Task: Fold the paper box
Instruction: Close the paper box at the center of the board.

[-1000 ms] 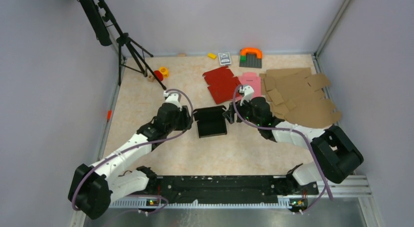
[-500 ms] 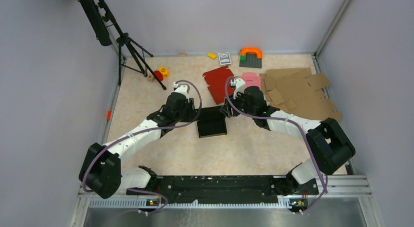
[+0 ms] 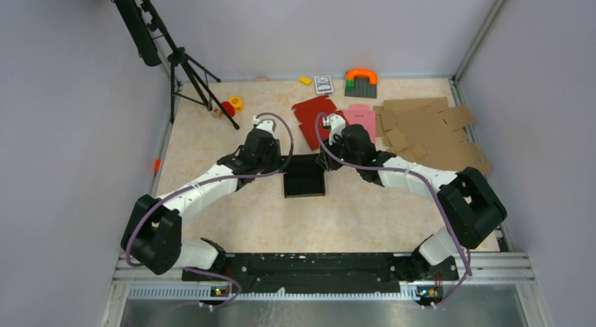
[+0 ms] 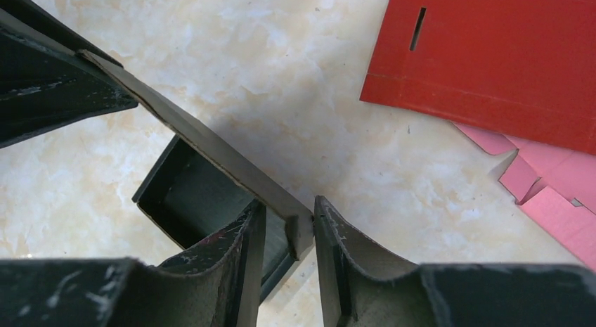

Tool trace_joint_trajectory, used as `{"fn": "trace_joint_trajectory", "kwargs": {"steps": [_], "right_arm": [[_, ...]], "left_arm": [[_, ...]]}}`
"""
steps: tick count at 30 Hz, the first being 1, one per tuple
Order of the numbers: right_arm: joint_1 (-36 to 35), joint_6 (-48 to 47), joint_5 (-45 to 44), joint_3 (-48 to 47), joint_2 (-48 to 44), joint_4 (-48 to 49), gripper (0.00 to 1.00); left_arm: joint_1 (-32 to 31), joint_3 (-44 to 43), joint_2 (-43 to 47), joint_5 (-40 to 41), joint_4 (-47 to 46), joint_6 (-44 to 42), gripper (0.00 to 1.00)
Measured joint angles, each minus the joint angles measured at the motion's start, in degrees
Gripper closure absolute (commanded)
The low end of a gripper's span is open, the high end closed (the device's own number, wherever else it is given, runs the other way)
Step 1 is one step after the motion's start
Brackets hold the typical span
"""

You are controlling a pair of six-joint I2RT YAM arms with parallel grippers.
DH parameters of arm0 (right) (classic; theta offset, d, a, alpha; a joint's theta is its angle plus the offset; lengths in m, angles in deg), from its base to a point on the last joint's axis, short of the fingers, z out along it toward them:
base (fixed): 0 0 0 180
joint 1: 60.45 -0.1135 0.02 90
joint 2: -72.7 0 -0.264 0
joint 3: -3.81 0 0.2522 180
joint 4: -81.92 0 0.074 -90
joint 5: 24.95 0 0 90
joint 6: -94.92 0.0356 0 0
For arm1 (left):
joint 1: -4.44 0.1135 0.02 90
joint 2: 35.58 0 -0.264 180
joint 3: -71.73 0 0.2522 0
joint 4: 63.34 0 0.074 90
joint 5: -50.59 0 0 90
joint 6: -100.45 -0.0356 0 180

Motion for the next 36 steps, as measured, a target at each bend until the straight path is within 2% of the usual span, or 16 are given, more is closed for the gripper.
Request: {"fn": "trace_joint_trajectory", "kwargs": {"steps": [5,9,10,13,14,19,23,26,30,36], "right_arm": [[-1.2,0.2,-1.5,-0.5,0.0,-0.4,0.74],[-1.6,0.2,-2.7,-0.6,0.0,-1.5,0.76],[-1.7,0.2,-2.8,-0.6,0.0,-1.5,0.74],[-2.0,0.2,-3.7,-1.0,0.0,-2.3,0.57],[-2.1,0.3,-3.9,-1.2,0.0,-2.7,0.54],[-2.3,0.2,-5.2,-1.9,0.0,-4.2,0.51],[-2.3,0.2,-5.9,-2.3,0.0,-6.3,0.52],[-2.3,0.1,-6.3,-2.4,0.0,-7.7,0.57],[-2.3,0.2,-6.3,-2.4,0.0,-9.1,0.66],[-2.3,1.2,-6.3,-2.5,0.0,-9.3,0.72]], "left_arm": [[0.0,-0.1,-1.6,0.0,0.3,0.9,0.75],[0.0,-0.2,-2.6,-0.1,0.5,1.0,0.76],[0.0,-0.2,-2.7,-0.3,0.5,1.1,0.74],[0.0,-0.4,-3.0,-0.9,0.5,1.2,0.69],[0.0,-0.6,-3.0,-1.0,0.5,1.2,0.67],[0.0,-0.7,-2.6,-0.8,0.8,-0.9,0.48],[0.6,-0.7,-0.8,-1.5,1.0,-4.5,0.46],[1.2,-1.0,-0.6,-2.0,1.0,-7.6,0.47],[1.7,-1.5,-1.0,-5.6,1.0,-10.4,0.54],[1.7,-5.0,-4.4,-10.2,1.0,-11.6,0.64]]}}
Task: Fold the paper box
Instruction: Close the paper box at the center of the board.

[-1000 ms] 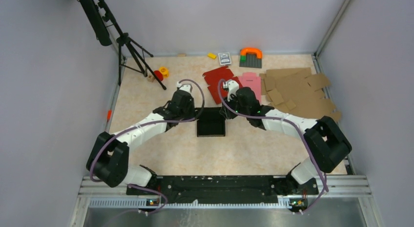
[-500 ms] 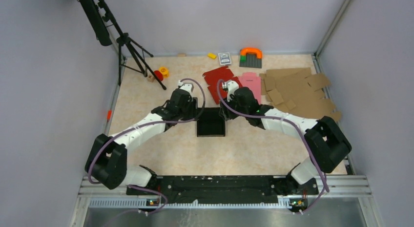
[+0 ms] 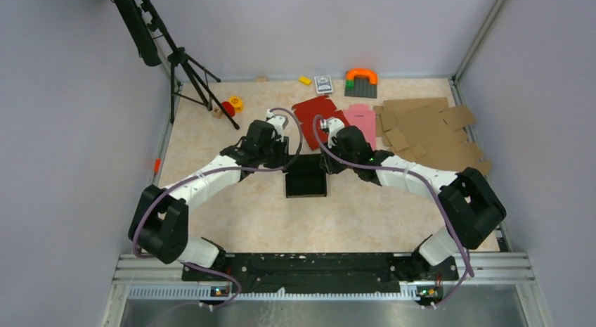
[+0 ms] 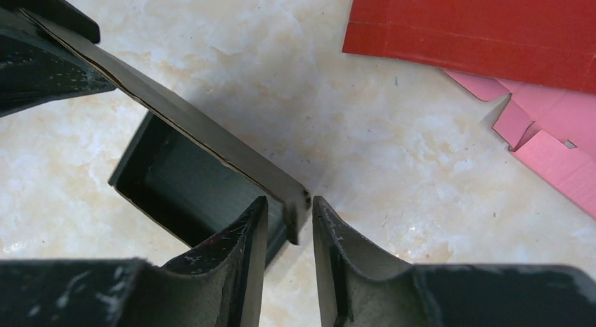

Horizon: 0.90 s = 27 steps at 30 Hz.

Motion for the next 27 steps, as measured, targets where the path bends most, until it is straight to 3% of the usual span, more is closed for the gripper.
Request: {"fn": "trace_joint_trajectory", "kwargs": {"steps": [9,15,20,27], "right_arm": [[0.0,1.5,-0.3,-1.5,0.0,-0.5,0.86],[-0.2,2.1,-1.7,-1.7,0.0,-1.2,1.0],[-1.6,4.1,-4.3,-1.7,0.0,-0.8,1.0],[-4.9,7.7,-12.3,-0.5,-0.3,1.3,1.0]], "left_arm": [[0.1,-1.0,-2.3,-2.1,0.9,0.6,0.7],[0.2,-2.0,-3.2,-1.6,2.6,2.8,0.91],[0.0,-4.1,-4.0,0.1,5.6,7.5,0.99],[-2.0,-4.2,-3.9,5.5,6.8,14.6,1.0]]}}
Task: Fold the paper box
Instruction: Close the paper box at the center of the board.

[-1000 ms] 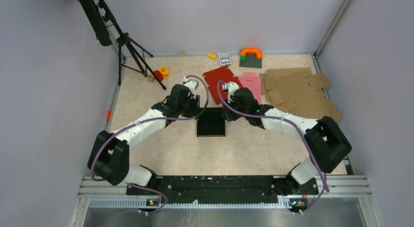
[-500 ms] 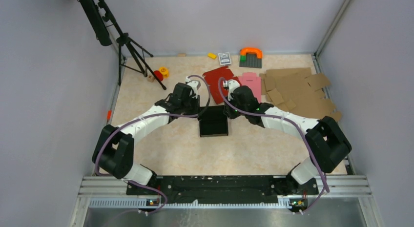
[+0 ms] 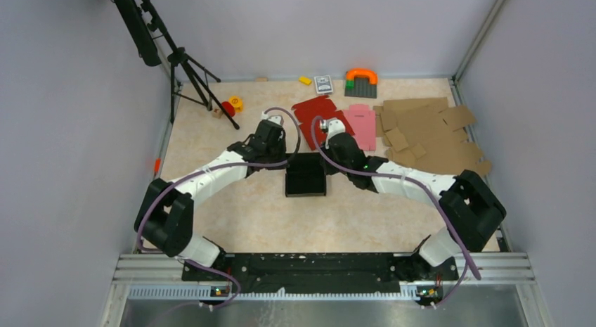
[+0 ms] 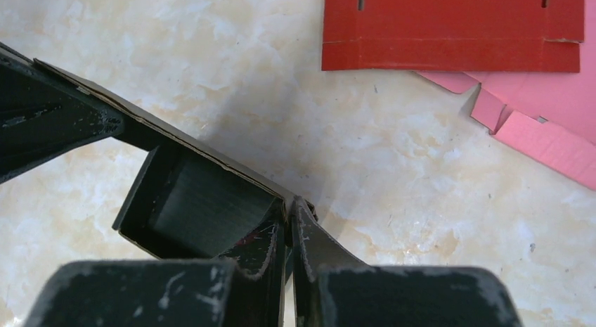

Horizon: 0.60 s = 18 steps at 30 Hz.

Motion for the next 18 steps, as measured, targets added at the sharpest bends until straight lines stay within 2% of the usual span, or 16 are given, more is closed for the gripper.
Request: {"fn": "trace_joint_trajectory", "kwargs": {"steps": [4,9,18], "right_arm": [[-1.4,2.3,-4.7,3.7,-1.9,4.3,1.0],[-2.0,3.8,-8.8,7.8,-3.7,11.6,1.0],[-3.3,2.7,-12.5,14.1,-2.9,27.8,1.0]], "left_arm": [[-1.8,1.5,1.2,3.0,-2.1,2.8,1.0],[-4.4,7.8,6.4,6.4,-8.8,4.6,1.0],[-6.5,16.0,10.2,12.6,-22.4,2.9,1.0]]}}
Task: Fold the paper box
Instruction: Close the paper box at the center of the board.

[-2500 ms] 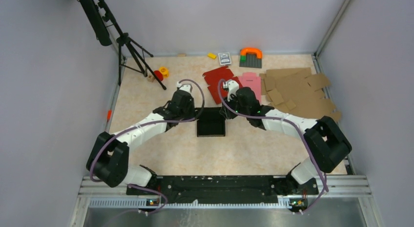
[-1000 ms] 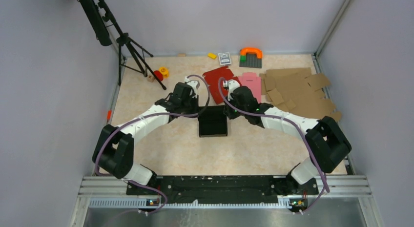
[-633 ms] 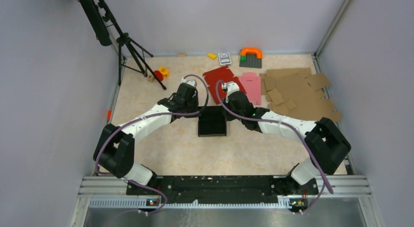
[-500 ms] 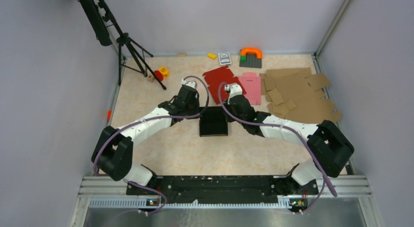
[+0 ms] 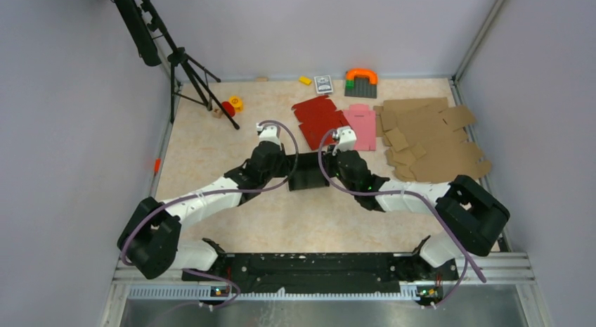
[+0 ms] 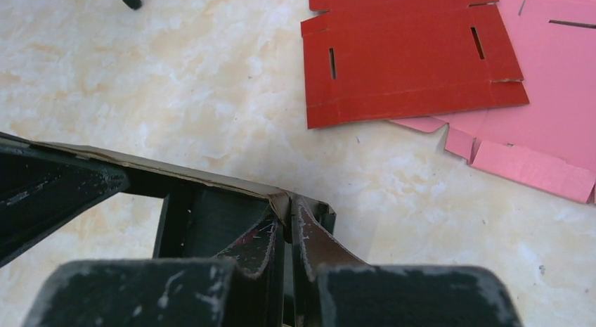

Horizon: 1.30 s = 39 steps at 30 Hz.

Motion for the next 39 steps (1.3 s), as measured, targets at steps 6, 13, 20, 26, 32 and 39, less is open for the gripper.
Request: {"fn": "trace_joint_trajectory", "kwargs": {"steps": [6,13,20,26,32,39], "right_arm": [[-1.3,0.0,-1.7,4.6,1.4,7.8,1.0],[-4.1,1.2,-7.6,5.6,2.8,10.1,1.0],[-8.3,1.4,-14.3,8.6,3.2,14.3,1.0],[-9.7,2.6,-16.9,9.6,3.3,15.5,1.0],[-10.5,5.7,-17.8,9.9,2.9,13.5,1.0],[-11.0,8.1,-16.9,12.5,2.3,13.7,1.0]], "left_arm": [[-1.6,3.3,-0.5,2.7,-4.9,-0.2,1.0],[-4.2,7.6,-0.4,7.1,-10.6,1.1,1.0],[-7.1,11.1,0.9,11.0,-14.5,2.6,1.0],[-9.2,12.6,1.9,13.1,-15.0,4.1,1.0],[-10.6,15.1,3.6,13.7,-16.0,4.9,1.0],[-13.8,18.6,4.5,14.9,-18.4,5.1,1.0]]}}
